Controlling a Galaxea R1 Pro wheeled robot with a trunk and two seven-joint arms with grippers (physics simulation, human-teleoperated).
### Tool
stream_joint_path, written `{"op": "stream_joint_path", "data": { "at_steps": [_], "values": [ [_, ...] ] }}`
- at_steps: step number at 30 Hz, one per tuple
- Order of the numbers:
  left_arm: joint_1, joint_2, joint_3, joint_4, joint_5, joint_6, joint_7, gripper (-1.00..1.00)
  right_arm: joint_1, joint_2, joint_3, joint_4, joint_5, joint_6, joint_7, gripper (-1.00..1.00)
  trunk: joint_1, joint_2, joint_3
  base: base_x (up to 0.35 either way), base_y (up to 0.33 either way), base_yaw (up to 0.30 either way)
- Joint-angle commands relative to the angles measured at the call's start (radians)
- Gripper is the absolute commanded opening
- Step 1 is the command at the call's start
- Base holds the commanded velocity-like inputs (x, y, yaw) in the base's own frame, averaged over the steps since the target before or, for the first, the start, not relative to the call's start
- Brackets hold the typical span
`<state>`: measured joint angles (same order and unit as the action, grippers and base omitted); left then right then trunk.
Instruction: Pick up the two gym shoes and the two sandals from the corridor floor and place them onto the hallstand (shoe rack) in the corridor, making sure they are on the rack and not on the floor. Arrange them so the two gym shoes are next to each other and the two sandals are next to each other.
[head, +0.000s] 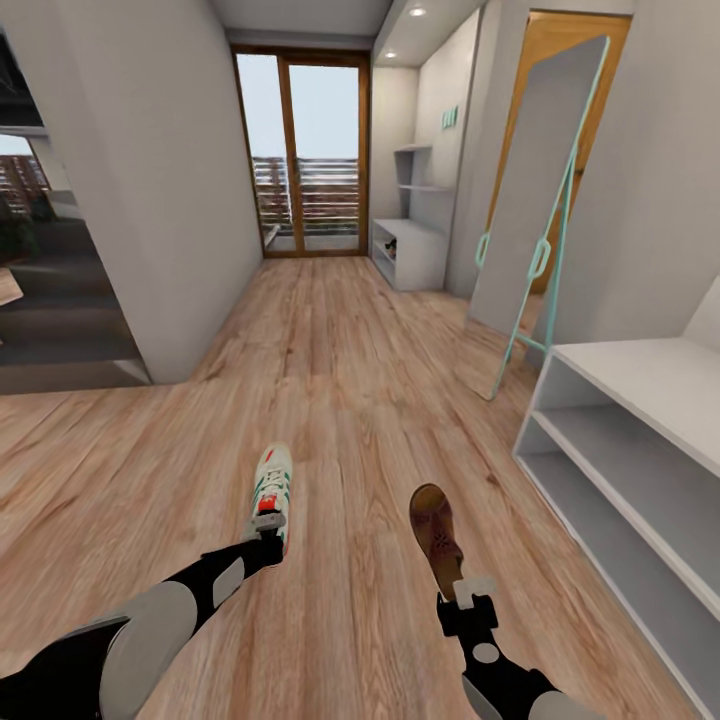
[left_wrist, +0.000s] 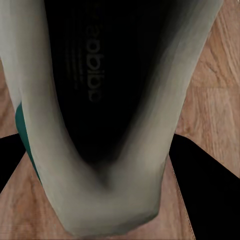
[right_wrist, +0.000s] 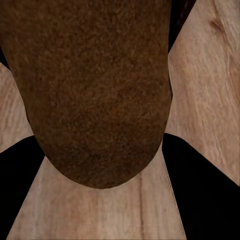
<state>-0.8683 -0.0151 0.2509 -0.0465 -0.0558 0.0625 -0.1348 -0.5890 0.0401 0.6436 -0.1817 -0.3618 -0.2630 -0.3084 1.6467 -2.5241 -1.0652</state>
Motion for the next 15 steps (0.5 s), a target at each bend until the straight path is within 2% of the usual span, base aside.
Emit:
{"op": "stream_joint_path", "data": {
  "at_steps": [1,15],
  "values": [
    [0.000,0.000,0.008,-0.003,-0.006,0.007,-0.003,-1.00,-0.001,0.000,0.009,0.001,-0.009,-0.004,-0.005,-1.00,0.000,0.000,-0.001,0.350,0.000,0.000],
    [0.000,0.001,0.009,-0.003,-0.006,0.007,-0.003,-1.00,-0.001,0.000,0.011,0.001,-0.009,-0.004,-0.006,-1.00,0.000,0.000,-0.001,0.350,0.000,0.000]
  ]
}}
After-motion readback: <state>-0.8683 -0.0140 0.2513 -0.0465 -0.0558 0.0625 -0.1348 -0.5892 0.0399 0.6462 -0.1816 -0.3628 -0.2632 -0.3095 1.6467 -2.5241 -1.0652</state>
